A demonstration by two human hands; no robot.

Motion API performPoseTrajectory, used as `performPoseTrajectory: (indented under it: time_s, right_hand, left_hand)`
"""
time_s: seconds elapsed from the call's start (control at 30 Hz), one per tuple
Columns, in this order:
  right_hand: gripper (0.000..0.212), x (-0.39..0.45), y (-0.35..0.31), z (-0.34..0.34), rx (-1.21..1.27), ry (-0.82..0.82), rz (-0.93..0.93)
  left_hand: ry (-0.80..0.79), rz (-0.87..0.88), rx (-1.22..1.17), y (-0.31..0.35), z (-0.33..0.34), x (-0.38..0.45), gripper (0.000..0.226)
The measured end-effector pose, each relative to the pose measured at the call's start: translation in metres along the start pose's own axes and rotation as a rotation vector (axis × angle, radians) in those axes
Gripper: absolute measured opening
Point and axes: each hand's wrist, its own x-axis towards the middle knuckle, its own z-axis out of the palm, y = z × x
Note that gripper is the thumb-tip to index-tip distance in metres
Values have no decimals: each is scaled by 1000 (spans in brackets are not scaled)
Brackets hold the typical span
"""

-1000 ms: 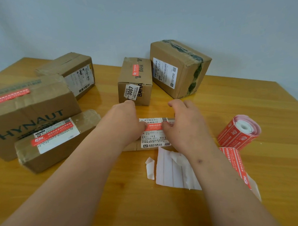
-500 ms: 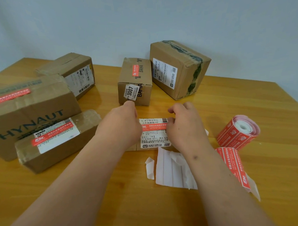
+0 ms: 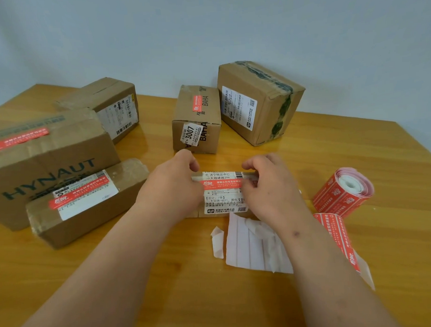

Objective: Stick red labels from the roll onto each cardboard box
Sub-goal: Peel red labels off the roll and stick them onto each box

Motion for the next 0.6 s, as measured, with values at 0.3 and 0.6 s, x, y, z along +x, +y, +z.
performPoseTrajectory:
  time_s: [0.3,0.6]
  right_hand:
    - [77,-1,4,-21,-121,-475,9]
    - [69,-3,-11,-30,15,-267,-72]
  left_hand:
    - [-30,47,-34,-2,-4,-7,9]
    - [107,121,-193,0,-26,-17,11]
